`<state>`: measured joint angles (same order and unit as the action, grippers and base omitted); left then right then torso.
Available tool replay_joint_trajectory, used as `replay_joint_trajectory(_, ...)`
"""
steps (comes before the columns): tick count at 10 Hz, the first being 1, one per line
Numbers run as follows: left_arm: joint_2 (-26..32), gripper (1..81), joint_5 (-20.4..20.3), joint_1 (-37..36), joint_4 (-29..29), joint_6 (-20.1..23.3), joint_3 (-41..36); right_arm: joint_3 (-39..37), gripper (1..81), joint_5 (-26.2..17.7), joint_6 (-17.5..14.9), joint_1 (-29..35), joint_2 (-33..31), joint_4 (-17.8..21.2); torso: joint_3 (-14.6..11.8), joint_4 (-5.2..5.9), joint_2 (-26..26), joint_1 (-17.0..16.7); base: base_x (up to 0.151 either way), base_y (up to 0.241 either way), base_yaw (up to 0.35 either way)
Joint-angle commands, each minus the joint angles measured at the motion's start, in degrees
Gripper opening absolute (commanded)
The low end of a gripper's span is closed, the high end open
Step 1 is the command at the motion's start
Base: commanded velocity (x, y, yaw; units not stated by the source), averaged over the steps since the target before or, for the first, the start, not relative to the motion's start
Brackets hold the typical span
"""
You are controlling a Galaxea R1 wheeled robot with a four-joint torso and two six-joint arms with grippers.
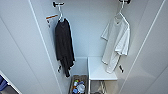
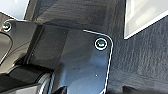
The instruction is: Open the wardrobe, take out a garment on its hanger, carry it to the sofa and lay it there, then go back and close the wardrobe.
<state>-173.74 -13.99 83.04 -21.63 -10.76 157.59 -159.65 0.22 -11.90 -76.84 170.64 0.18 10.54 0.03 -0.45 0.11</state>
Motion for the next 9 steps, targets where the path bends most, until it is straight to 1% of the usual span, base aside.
replay_joint_trajectory(1,-0.7,81.1,7.0,-2.0,0.3,-0.2,-0.3,3.7,81.1,-2.5,0.0,-0.8,-1.0,2.3,0.0,0.0,0.0,0.0,0.0,0.0,0.0)
replay_joint_trajectory(2,-0.6,81.1,7.1,-1.7,0.5,-0.2,-0.3,4.6,81.1,-2.6,0.1,-1.9,-0.9,2.4,0.0,0.0,0.0,0.0,0.0,0.0,0.0)
replay_joint_trajectory(3,-0.9,81.1,7.1,-1.2,2.2,-0.2,-0.4,5.1,81.1,-2.6,0.1,-3.1,-0.5,2.4,0.0,0.0,0.0,0.0,0.0,0.0,0.0)
replay_joint_trajectory(4,-1.2,81.1,6.5,-0.2,5.1,0.0,-0.1,5.2,81.1,-2.6,0.1,-3.9,0.0,2.4,0.0,0.0,0.0,0.0,0.0,0.0,0.0)
replay_joint_trajectory(6,-1.6,81.1,6.2,0.2,13.0,1.1,0.6,5.2,81.1,-2.7,0.1,-4.8,0.4,2.4,0.0,0.0,0.0,0.0,0.0,0.0,0.0)
replay_joint_trajectory(7,-2.7,81.1,6.3,0.2,14.9,3.9,2.2,5.1,81.1,-2.8,0.1,-5.1,0.5,2.4,0.0,0.0,0.0,0.0,0.0,0.0,0.0)
replay_joint_trajectory(8,-4.1,81.1,6.3,0.1,18.1,7.2,4.3,4.9,81.1,-2.7,0.1,-5.4,0.7,2.4,0.0,0.0,0.0,0.0,0.0,0.0,0.0)
replay_joint_trajectory(9,-5.2,81.1,6.6,0.1,22.1,10.2,5.7,4.9,81.1,-2.7,0.0,-5.8,0.9,4.0,0.0,0.0,0.0,0.0,0.0,0.0,0.0)
